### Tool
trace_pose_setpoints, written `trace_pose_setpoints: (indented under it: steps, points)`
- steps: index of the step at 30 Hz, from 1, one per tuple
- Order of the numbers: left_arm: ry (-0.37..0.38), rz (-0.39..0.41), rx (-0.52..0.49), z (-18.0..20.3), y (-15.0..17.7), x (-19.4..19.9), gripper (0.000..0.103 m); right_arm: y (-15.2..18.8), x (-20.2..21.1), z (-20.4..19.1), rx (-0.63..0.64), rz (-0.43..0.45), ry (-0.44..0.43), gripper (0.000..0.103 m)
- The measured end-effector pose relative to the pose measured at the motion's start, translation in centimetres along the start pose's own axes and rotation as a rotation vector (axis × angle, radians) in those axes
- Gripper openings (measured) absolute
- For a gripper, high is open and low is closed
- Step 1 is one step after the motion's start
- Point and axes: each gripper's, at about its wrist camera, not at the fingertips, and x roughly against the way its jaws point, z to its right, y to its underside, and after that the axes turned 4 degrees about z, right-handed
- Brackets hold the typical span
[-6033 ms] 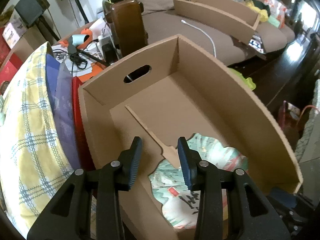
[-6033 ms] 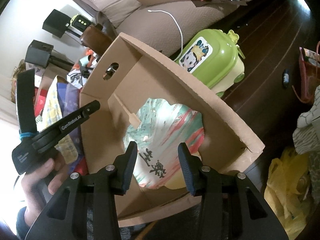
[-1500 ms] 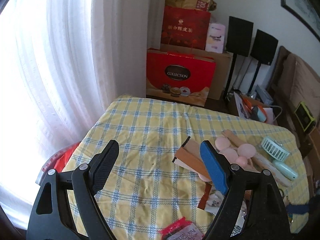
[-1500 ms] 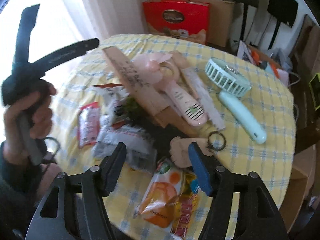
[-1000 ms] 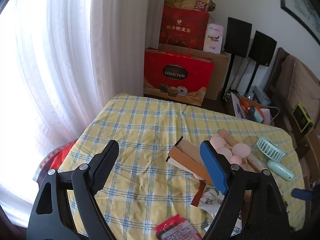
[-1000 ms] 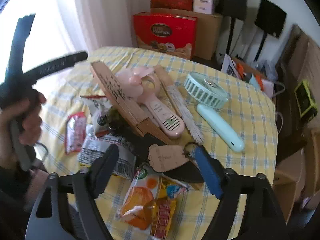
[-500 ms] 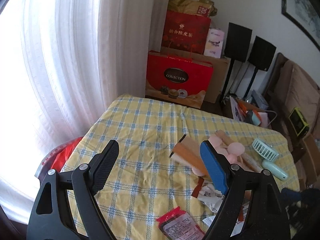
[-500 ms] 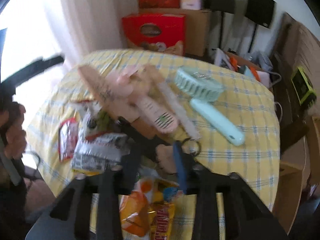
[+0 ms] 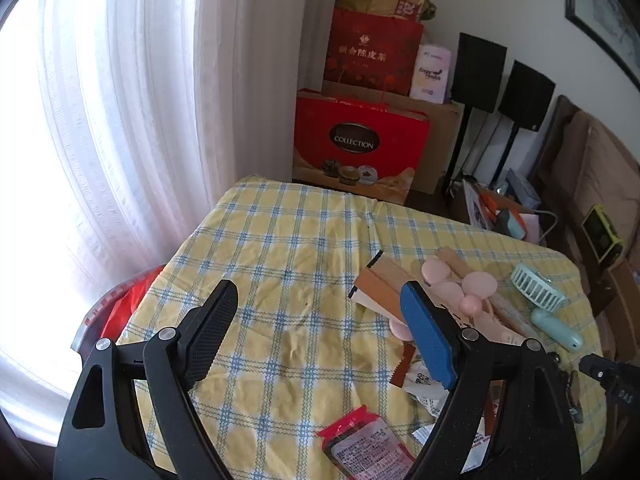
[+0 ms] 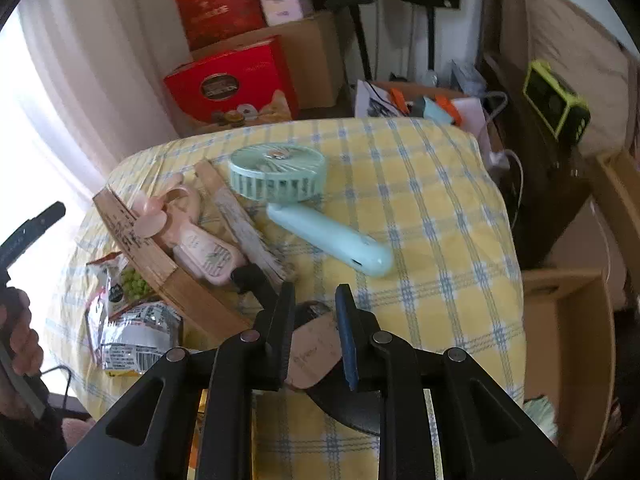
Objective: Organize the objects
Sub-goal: 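Lower the right tool onto the long wooden board and close on it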
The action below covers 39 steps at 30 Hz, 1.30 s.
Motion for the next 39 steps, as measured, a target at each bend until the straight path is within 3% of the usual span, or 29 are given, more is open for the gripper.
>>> trace_pose_setpoints:
  steps: [3, 7, 9, 11, 14, 17, 19, 25, 31, 35, 39]
  points:
    - [0.000, -0.002, -0.003, 0.1, 0.0, 0.0, 0.082, 0.0, 0.2, 0.8, -0.026, -0.001, 0.007, 0.024]
    - [0.003, -0.018, -0.015, 0.3, 0.1, -0.3, 0.082, 0.0, 1.2, 0.3, 0.037, 0.016, -0.011, 0.027]
    - [0.006, -0.037, -0.026, 0.4, 0.2, -0.6, 0.082, 0.3, 1.5, -0.1, 0.087, 0.006, -0.012, 0.039]
    - [0.021, -0.067, -0.035, 0.5, 0.4, -0.8, 0.082, 0.8, 1.4, -0.1, 0.124, -0.032, -0.006, 0.043]
    - [0.030, -0.084, -0.039, 0.5, 0.5, -1.0, 0.082, 1.8, 1.7, 0.4, 0.142, -0.050, -0.042, 0.043]
    - [0.033, -0.090, -0.037, 0.6, 0.6, -1.0, 0.082, 2.5, 2.2, 0.5, 0.153, -0.044, -0.098, 0.026]
    - [0.038, -0.095, -0.033, 0.6, 0.7, -1.0, 0.082, 2.9, 2.2, 0.1, 0.183, -0.052, -0.132, 0.024]
    - [0.043, -0.098, -0.043, 0.8, 0.7, -0.9, 0.082, 3.7, 1.6, -2.1, 0.254, -0.073, -0.229, 0.023]
    - [0.045, -0.109, -0.041, 0.7, 0.9, -1.1, 0.082, 3.9, 1.1, -0.7, 0.197, -0.099, -0.244, 0.022]
    - [0.043, -0.113, -0.039, 0.6, 0.9, -1.1, 0.082, 4.6, 1.8, -1.3, 0.244, -0.137, -0.321, 0.023]
    - [0.038, -0.123, -0.039, 0.5, 1.0, -1.2, 0.082, 4.7, 0.9, -1.0, 0.215, -0.146, -0.278, 0.023]
